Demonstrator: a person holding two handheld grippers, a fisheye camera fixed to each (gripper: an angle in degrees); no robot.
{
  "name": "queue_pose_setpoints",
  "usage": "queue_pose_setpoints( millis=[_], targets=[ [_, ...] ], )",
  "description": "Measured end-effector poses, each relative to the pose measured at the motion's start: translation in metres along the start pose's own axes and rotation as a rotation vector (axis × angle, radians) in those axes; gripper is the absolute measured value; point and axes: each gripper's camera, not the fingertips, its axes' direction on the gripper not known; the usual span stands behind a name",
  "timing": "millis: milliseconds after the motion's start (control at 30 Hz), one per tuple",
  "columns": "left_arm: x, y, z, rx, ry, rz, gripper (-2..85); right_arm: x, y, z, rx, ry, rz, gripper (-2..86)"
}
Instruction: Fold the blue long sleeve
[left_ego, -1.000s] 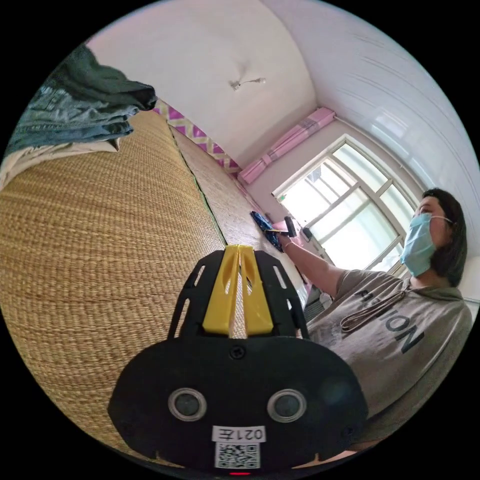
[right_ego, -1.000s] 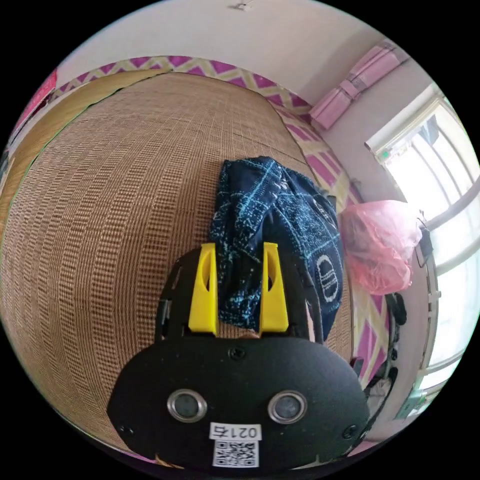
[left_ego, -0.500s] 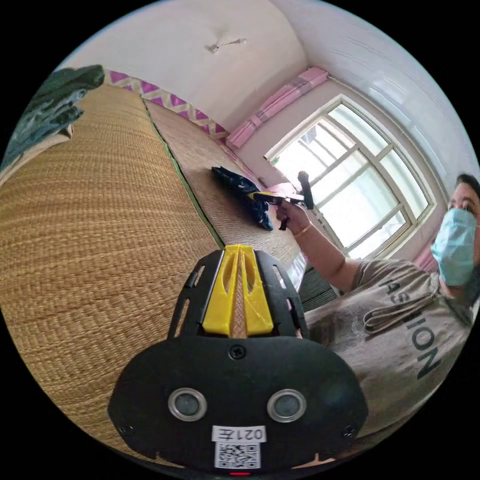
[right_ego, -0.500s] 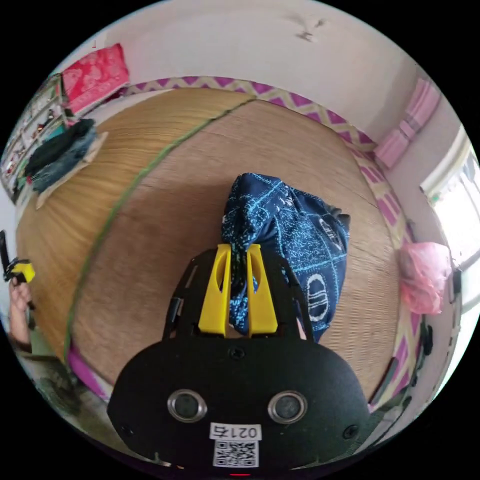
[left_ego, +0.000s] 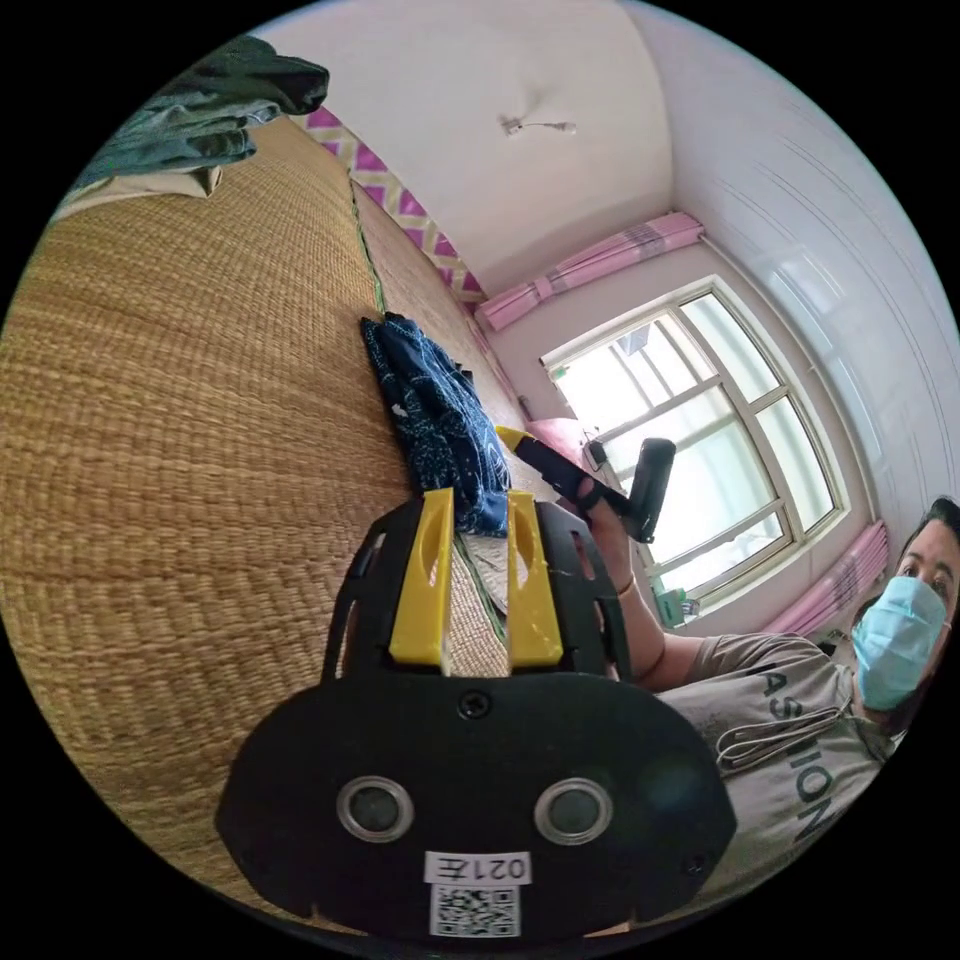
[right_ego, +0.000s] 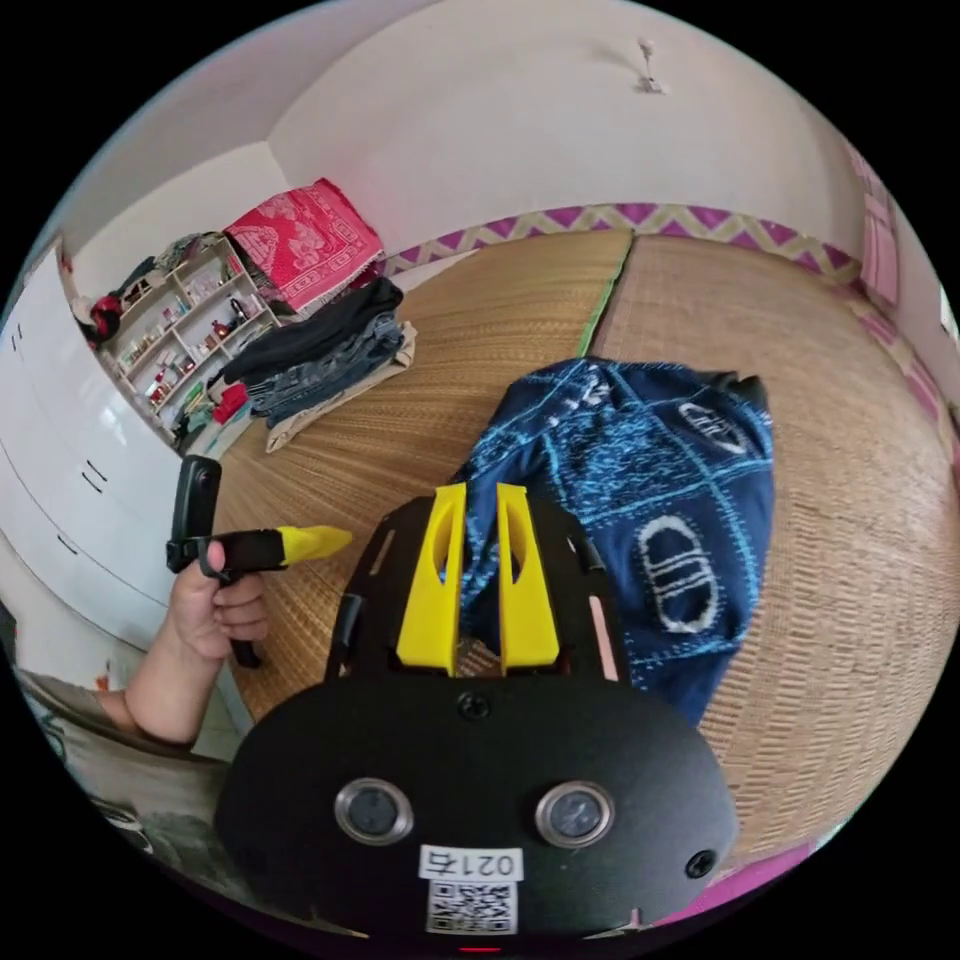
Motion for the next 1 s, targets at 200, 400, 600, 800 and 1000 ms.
queue_pose_setpoints(
  millis=[200,400,600,800,1000],
  targets=[
    [0.019,0.008,0.004,-0.004,0.018,0.044,7.0,-0.003,0.022,0.015,-0.041,0.101,-0.146,10.2],
    [0.023,0.014,0.000,-0.020,0.002,0.036,6.6,0.026,0.046,0.056,-0.036,0.159,-0.044,2.3],
    [0.040,0.003,0.018,-0.041,-0.046,0.088,7.8,0.136,0.078,0.009,0.115,-0.225,0.222,0.4],
    [0.057,-0.018,0.072,-0.119,-0.087,0.164,7.9,0.286,0.127,-0.084,0.288,-0.527,0.456,0.2],
    [0.019,-0.039,0.119,-0.245,-0.162,-0.035,4.1,0.443,0.244,-0.127,0.315,-0.291,0.684,-0.2]
  ],
)
